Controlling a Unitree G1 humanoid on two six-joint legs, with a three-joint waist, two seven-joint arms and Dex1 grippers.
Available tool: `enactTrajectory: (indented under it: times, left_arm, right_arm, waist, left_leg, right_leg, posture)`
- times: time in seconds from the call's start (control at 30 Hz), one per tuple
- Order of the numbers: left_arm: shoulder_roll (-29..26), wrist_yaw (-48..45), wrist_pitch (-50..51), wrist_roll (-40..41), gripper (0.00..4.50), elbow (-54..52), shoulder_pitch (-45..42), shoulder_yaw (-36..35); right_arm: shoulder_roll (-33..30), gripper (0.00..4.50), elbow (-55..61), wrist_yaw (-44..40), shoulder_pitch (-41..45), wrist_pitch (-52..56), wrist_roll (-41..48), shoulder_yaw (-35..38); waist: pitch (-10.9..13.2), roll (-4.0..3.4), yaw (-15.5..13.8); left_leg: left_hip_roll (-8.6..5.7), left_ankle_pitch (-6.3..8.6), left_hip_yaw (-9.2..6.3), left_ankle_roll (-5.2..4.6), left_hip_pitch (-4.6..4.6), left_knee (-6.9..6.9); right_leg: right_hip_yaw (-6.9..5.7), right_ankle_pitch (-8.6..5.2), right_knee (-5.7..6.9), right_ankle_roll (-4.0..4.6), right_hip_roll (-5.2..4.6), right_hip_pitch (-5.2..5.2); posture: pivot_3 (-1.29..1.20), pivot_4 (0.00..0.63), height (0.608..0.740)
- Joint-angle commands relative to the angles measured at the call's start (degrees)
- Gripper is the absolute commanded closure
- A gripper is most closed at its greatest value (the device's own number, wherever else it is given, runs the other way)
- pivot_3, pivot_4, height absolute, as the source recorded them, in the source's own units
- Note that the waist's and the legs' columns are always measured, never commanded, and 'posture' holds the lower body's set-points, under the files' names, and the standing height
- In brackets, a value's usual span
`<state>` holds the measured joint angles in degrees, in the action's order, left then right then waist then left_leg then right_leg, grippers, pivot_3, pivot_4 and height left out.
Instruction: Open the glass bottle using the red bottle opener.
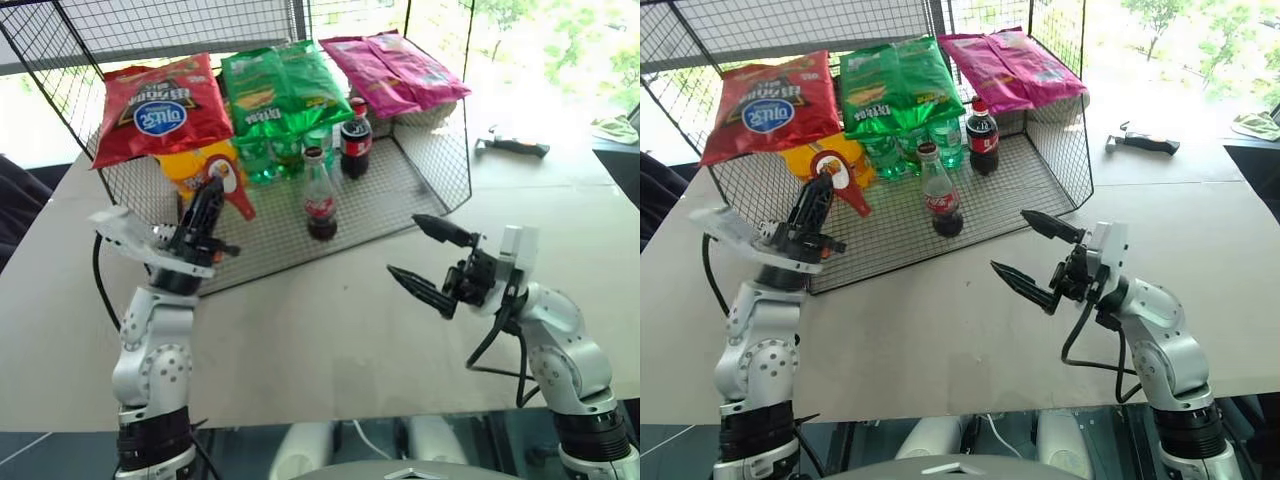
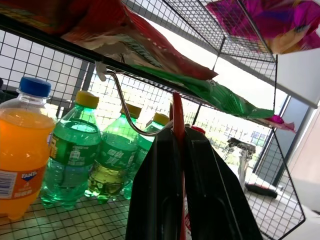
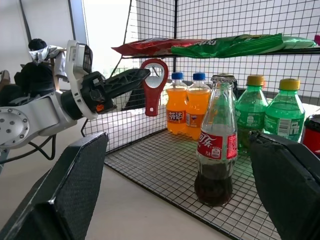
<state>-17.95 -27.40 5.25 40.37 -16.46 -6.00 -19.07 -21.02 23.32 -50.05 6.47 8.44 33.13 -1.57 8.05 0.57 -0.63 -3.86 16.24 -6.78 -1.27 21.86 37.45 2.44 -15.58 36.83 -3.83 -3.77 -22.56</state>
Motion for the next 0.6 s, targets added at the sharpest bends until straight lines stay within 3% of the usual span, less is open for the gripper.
enactTrajectory:
  times: [0.03,0.3,0.6]
  left_arm:
    - [-0.39,-2.88,-1.42,-2.21,4.48,-0.83,0.64,2.07]
    - [0.41,-1.88,-2.49,-3.28,4.48,-0.76,0.27,1.47]
    - [1.81,-2.49,0.62,3.53,4.48,-1.86,-1.35,0.88]
  right_arm:
    - [0.27,0.00,1.50,0.31,-0.05,-1.06,-0.05,-0.30]
    - [0.20,0.00,1.74,1.03,0.40,-0.69,-0.30,-0.36]
    - [0.25,0.00,2.17,1.72,0.66,-0.40,-0.60,-0.63]
  waist:
    - [-0.01,0.02,-0.18]
    - [-0.03,0.05,-0.20]
    - [-0.05,0.08,-0.16]
  left_leg:
    - [0.00,0.00,0.00,0.00,0.00,0.01]
    - [-0.03,0.00,-0.02,0.00,0.01,0.04]
    - [-0.03,0.00,-0.03,0.00,0.00,0.08]
  right_leg:
    - [-0.01,0.00,0.02,0.00,-0.02,0.01]
    - [-0.04,0.01,0.04,0.00,-0.14,0.01]
    - [-0.04,0.00,0.11,0.00,-0.13,0.01]
  posture:
    - [0.00,0.150,0.740]
    - [0.00,0.150,0.740]
    - [0.00,0.150,0.740]
